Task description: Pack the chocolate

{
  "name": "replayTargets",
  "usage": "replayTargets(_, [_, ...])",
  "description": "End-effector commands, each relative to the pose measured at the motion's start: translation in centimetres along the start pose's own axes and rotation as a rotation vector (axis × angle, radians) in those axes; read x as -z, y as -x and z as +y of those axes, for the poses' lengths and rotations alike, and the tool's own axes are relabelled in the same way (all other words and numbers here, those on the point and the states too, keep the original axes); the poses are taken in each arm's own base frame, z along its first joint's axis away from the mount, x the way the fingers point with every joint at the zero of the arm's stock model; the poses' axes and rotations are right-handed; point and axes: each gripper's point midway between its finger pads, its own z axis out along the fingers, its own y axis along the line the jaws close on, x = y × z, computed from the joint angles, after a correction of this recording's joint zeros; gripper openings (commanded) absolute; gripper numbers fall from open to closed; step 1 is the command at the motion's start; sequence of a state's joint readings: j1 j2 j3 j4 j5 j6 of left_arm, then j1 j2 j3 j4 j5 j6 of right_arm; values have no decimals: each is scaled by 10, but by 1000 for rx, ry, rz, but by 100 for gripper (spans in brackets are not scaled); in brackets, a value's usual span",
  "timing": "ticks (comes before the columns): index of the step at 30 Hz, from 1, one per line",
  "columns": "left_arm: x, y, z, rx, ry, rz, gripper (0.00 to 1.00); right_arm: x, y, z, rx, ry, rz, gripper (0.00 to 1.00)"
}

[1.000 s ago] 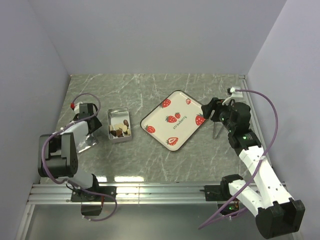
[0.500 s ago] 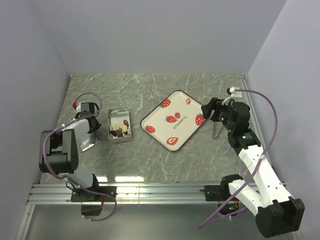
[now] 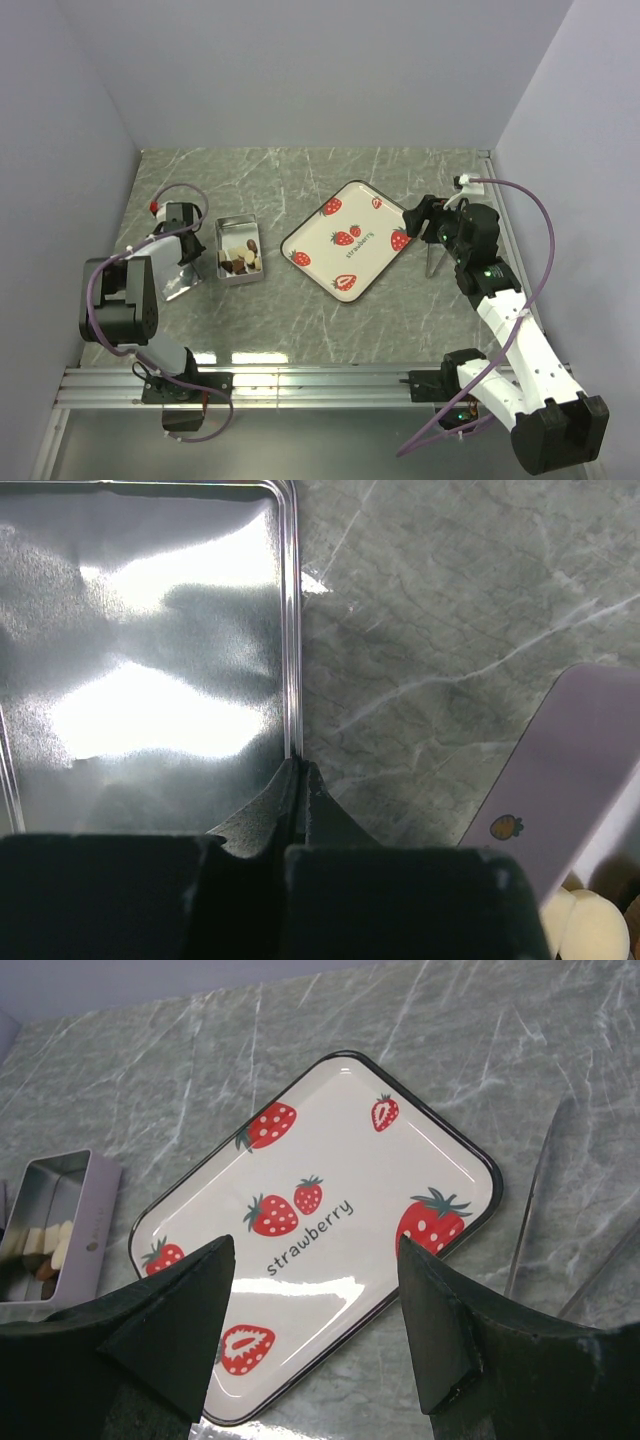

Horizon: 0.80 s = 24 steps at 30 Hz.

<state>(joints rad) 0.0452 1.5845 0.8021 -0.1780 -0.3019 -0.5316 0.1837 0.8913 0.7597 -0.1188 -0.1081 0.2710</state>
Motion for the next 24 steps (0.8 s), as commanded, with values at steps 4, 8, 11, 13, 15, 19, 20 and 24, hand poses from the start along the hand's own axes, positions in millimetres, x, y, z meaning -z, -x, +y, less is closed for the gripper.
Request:
replayTargets(4, [25,26,-15,-5,-66,-123,1,-2,9,0,13,-3,-40,73])
replayTargets(8, [55,44,-25,27,-186,-238,1,-2,9,1,10,-1,-45,73])
replayTargets(11, [73,52,-31,37,-256,-292,1,-1,9,1,8,0,-48,73])
replayTargets(13, [83,58,-38,42,-313,-324,1,-1,8,3,11,16,-47,73])
replayTargets(15, [91,62,-40,47,-340,-349,1,-1,9,7,12,34,-49,73])
replayTargets(19, [109,66,-50,43,-402,-384,1,0,10,11,12,61,-58,73])
replayTargets(20, [118,70,-54,49,-436,-404,1,0,10,12,12,71,-63,73])
replayTargets(24, [141,77,-63,54,-527,-452,1,1,5,26,10,149,-50,73])
